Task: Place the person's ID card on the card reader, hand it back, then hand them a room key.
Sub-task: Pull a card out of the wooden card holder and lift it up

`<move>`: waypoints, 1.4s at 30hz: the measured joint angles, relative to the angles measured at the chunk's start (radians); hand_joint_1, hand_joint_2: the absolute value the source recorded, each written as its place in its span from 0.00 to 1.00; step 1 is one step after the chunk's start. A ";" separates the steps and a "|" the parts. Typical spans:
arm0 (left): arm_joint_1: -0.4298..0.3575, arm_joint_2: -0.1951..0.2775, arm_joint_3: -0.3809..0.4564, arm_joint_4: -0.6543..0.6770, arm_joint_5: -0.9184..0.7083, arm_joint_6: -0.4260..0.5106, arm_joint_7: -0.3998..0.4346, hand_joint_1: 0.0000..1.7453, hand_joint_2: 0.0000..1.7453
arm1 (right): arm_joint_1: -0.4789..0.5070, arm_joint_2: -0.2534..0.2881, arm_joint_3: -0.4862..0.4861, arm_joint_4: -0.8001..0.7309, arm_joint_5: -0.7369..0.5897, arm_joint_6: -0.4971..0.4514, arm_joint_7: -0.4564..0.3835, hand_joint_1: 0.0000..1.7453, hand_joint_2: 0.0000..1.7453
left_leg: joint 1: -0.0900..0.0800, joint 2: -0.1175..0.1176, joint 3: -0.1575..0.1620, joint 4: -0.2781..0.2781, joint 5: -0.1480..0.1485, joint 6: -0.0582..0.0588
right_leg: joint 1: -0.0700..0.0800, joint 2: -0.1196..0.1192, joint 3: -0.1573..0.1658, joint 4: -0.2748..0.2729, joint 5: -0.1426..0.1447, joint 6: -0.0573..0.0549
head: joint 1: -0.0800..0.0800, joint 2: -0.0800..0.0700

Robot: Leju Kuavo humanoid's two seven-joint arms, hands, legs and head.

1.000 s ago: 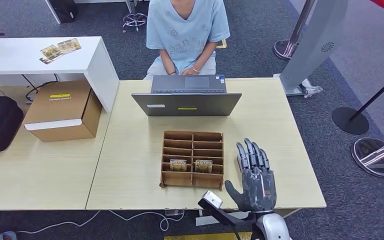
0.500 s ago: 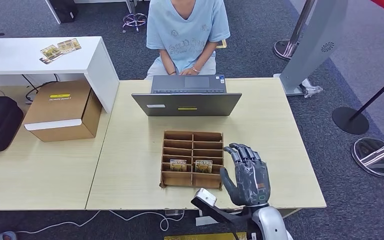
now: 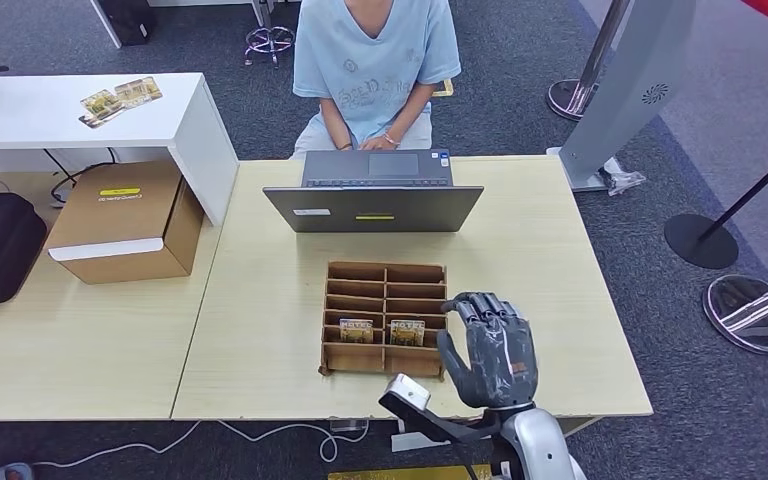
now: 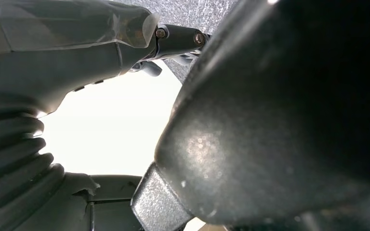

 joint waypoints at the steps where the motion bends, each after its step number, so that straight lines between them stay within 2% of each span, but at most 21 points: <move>1: 0.000 0.000 0.000 0.000 0.000 0.000 0.001 0.00 1.00 | -0.004 0.000 0.003 0.004 -0.005 0.004 -0.005 0.55 1.00 | 0.000 0.000 0.000 0.000 0.000 0.000 | 0.000 0.000 0.000 0.000 0.000 0.000 | 0.000 0.000; 4: -0.001 0.000 0.000 0.000 0.004 0.000 0.006 0.00 1.00 | -0.032 0.005 0.027 0.030 -0.024 0.026 -0.025 0.55 1.00 | 0.000 0.001 0.000 0.000 0.000 0.000 | 0.000 0.001 0.000 0.000 0.000 0.000 | 0.000 0.000; 9: -0.005 -0.002 0.000 0.000 0.010 0.000 0.022 0.00 1.00 | -0.083 0.032 0.078 0.092 -0.028 0.051 -0.030 0.49 1.00 | 0.001 0.001 0.000 0.000 0.001 -0.001 | 0.000 0.001 0.000 0.000 0.000 0.000 | 0.000 0.000; 14: -0.014 -0.006 0.000 0.000 0.012 -0.004 0.058 0.00 1.00 | -0.122 0.063 0.107 0.134 -0.021 0.094 -0.014 0.55 1.00 | 0.000 0.000 0.001 0.000 0.001 -0.001 | 0.000 0.001 0.000 0.000 0.000 0.000 | 0.000 0.000; 19: -0.019 -0.006 0.000 0.000 0.012 -0.009 0.073 0.00 1.00 | -0.138 0.093 0.131 0.180 -0.011 0.116 -0.013 0.49 1.00 | 0.000 0.000 0.001 0.000 0.001 -0.001 | 0.000 0.001 0.000 0.000 0.000 0.000 | 0.000 0.000; 26: -0.019 -0.005 -0.001 0.000 -0.004 -0.016 0.056 0.00 1.00 | -0.135 0.105 0.141 0.199 0.003 0.115 -0.008 0.58 1.00 | 0.000 -0.001 0.000 0.000 0.001 -0.001 | 0.000 0.001 0.000 0.000 0.000 0.000 | 0.000 0.000; 38: -0.024 -0.003 -0.017 0.000 -0.035 -0.039 0.035 0.00 1.00 | -0.110 0.105 0.139 0.193 0.015 0.113 -0.004 0.67 1.00 | 0.000 -0.001 0.000 0.000 0.001 -0.001 | 0.000 0.001 0.000 0.000 0.000 0.000 | 0.000 0.000; 42: -0.028 -0.003 -0.027 0.000 -0.042 -0.045 0.034 0.00 1.00 | -0.102 0.105 0.137 0.189 0.020 0.111 -0.002 0.67 1.00 | 0.000 0.000 0.000 0.000 0.001 -0.001 | 0.000 0.001 0.000 0.000 0.000 0.000 | 0.000 0.000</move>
